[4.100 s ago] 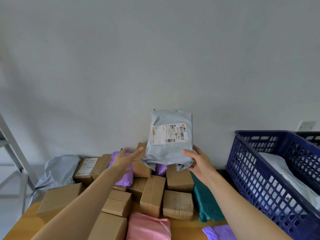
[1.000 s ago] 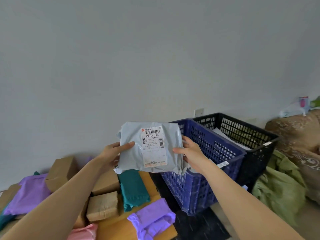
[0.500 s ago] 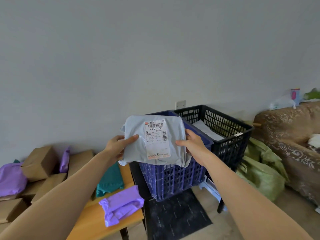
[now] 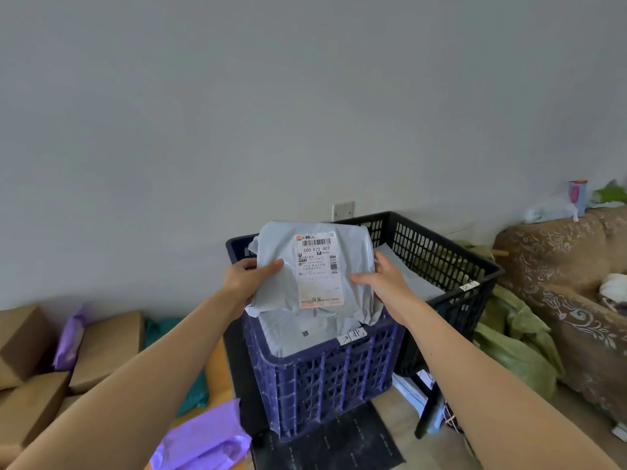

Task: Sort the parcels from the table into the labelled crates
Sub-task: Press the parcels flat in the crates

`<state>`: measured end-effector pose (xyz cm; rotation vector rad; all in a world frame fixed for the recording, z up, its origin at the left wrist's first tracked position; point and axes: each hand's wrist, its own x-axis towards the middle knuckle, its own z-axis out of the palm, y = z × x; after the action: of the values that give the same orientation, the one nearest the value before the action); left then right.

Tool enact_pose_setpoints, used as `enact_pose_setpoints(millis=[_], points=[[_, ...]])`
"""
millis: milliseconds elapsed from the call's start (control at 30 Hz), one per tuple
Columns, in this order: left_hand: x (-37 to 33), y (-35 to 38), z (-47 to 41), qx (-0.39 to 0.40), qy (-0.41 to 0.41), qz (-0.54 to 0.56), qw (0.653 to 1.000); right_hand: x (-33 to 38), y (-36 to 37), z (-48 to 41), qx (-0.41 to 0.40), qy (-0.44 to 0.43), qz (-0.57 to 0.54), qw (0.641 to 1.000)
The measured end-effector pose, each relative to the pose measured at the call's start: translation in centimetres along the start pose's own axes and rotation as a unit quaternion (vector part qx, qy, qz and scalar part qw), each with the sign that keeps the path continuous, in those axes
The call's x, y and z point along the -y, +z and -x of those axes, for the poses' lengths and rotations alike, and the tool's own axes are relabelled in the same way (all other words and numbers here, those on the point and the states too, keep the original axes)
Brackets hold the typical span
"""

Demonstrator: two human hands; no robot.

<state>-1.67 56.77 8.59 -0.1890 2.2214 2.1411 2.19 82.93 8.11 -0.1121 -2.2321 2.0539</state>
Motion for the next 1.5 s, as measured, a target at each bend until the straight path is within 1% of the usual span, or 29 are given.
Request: enact_pose_setpoints(millis=[167, 300, 600, 733, 1000, 1167, 1333, 1500], points=[[0.9, 1.8, -6.0, -0.018, -0.015, -0.027, 0.999, -1.2, 0.3, -6.0, 0.007, 0.015, 0.038, 0.999], [2.0, 2.6, -10.4, -0.033, -0.041, -0.049, 0.997, -3.2, 1.2, -10.3, 0.006, 0.041, 0.039, 0.998], [5.6, 4.1, -16.7, -0.069, -0.114, -0.047, 0.990, -6.0, 3.1, -17.6, 0.002, 0.079, 0.088, 0.993], [7.0, 4.7, -19.2, -0.104, -0.135, -0.062, 0.983, -7.7, 4.2, -20.7, 0.024, 0.085, 0.107, 0.990], [9.8, 5.1, -23.4, -0.169, -0.186, -0.059, 0.966, -11.5, 6.4, -27.1, 0.082, 0.084, 0.149, 0.982], [11.0, 5.5, -26.5, -0.160, -0.220, -0.088, 0.958, -14.2, 7.3, -31.2, 0.092, 0.113, 0.168, 0.975], [12.1, 6.2, -28.6, -0.154, -0.241, -0.107, 0.952, -16.4, 7.4, -33.6, 0.077, 0.148, 0.182, 0.969], [13.3, 6.9, -29.8, -0.161, -0.253, -0.091, 0.950, -17.9, 7.6, -34.9, 0.068, 0.143, 0.189, 0.969]])
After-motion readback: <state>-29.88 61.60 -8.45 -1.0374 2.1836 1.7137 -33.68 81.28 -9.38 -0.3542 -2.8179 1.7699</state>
